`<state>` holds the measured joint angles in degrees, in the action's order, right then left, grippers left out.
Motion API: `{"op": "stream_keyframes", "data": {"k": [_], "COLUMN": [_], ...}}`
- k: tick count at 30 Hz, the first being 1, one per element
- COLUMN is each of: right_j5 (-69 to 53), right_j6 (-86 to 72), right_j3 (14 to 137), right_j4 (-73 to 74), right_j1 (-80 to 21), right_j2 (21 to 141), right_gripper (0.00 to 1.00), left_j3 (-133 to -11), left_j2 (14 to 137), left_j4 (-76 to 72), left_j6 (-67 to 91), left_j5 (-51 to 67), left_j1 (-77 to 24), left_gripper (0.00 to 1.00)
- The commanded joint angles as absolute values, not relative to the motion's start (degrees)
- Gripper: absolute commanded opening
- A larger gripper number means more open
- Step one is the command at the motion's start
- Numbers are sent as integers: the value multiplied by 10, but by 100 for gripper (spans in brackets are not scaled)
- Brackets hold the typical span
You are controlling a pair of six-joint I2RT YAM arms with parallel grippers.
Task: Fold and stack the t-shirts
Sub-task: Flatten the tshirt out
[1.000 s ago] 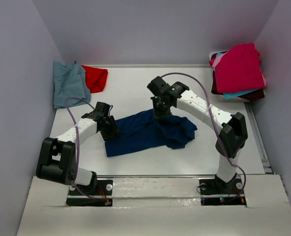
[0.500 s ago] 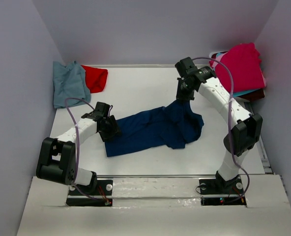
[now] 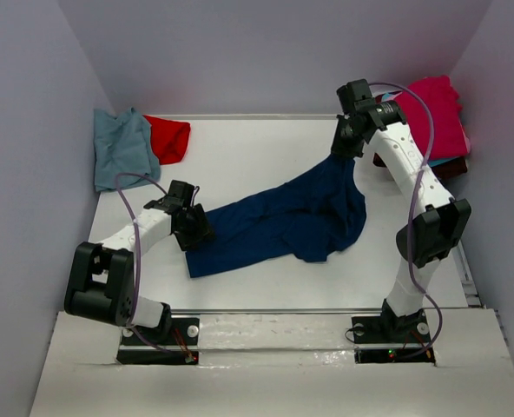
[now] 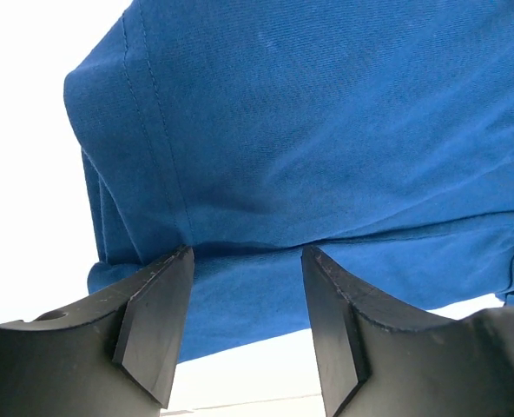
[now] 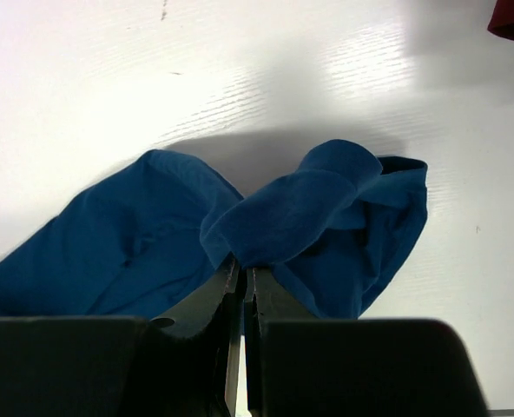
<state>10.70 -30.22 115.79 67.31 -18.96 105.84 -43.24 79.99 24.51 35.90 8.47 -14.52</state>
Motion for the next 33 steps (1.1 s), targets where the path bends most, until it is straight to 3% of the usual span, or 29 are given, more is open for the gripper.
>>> {"op": "stream_keyframes", "data": {"k": [1,10,13,15,25,33], "right_j5": [105,95,90,91,51,-21], "right_j6": [-286,-279,-280,-281,-274,-265], "right_j3": [1184,1176,1168,1162,1222,1011], "right_j4": [666,653,642,634,656,607], "right_j1": [-163,-133,-133,-127,-112,-112], "right_j2": [1064,1085,1097,1103,1151,1033], "right_gripper": [7,8,27,32,40,43], "left_j3": [-441,-456,-456,-456,-447,-434], "left_j2": [807,801,796,796,784,790], "left_j4": [263,286,289,290,297,276], "left_j6": [359,358,359,359,354,360], "left_j5": [84,70,69,69,65,77], "left_j1": [-144,-139,-139,-139,-139,-139], "left_gripper": [65,67,68,68,68,68]}}
